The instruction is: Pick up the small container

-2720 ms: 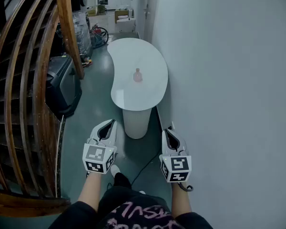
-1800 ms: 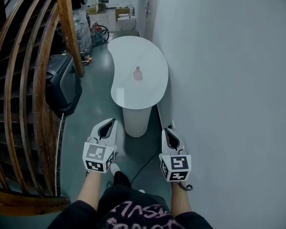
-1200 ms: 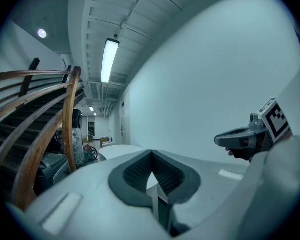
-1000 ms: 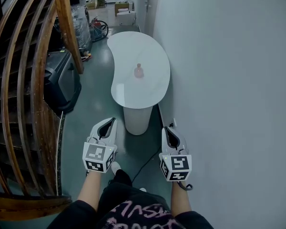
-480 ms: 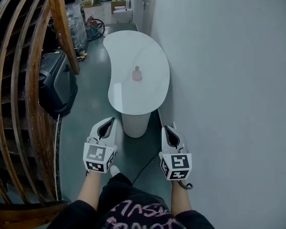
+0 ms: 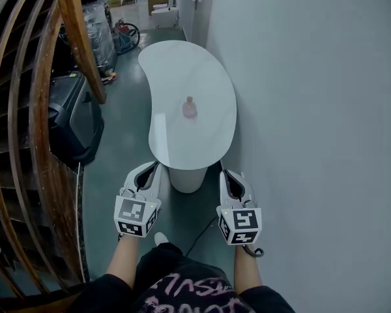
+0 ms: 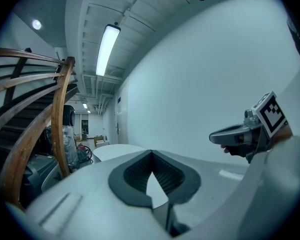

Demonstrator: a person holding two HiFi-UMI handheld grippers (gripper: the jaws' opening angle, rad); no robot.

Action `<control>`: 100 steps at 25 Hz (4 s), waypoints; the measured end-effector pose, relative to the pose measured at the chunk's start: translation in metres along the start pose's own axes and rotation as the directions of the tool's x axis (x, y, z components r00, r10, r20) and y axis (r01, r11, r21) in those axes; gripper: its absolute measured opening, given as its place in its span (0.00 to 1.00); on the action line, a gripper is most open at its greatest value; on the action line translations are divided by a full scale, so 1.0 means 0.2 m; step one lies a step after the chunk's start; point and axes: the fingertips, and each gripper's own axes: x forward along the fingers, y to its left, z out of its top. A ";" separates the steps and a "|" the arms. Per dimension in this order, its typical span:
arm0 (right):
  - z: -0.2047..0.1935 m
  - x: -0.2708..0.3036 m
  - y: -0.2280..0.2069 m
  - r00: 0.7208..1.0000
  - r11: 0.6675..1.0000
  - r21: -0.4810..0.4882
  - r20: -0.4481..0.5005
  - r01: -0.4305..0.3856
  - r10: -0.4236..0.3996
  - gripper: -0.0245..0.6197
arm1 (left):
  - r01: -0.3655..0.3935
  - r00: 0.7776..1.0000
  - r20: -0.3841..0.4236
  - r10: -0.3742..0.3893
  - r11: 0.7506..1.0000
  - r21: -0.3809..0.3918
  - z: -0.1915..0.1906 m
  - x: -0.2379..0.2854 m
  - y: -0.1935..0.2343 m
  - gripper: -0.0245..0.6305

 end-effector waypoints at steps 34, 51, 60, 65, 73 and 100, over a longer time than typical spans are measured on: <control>0.11 0.53 0.14 0.995 0.995 0.013 -0.023 0.099 -0.099 0.05 | 0.170 0.985 -0.036 -0.169 0.985 0.016 -0.03 0.38 0.44 0.04; 0.09 0.70 -0.02 0.996 0.996 0.034 -0.015 0.085 -0.084 0.05 | 0.153 0.987 -0.046 -0.152 0.988 0.023 -0.03 0.58 0.46 0.04; 0.12 0.78 -0.12 0.997 0.997 0.028 -0.015 0.078 -0.077 0.05 | 0.139 0.989 -0.057 -0.137 0.990 0.028 -0.02 0.68 0.47 0.04; 0.11 0.83 -0.17 0.997 0.997 0.031 -0.024 0.075 -0.074 0.05 | 0.133 0.989 -0.063 -0.132 0.991 0.015 -0.04 0.76 0.47 0.04; 0.08 0.94 -0.25 0.996 0.997 0.039 -0.044 0.073 -0.071 0.05 | 0.124 0.989 -0.084 -0.123 0.992 0.002 -0.07 0.88 0.50 0.04; -0.11 1.40 -0.52 0.989 0.997 0.080 -0.149 0.017 -0.005 0.05 | 0.087 0.975 -0.199 -0.094 0.995 -0.045 -0.27 1.36 0.60 0.04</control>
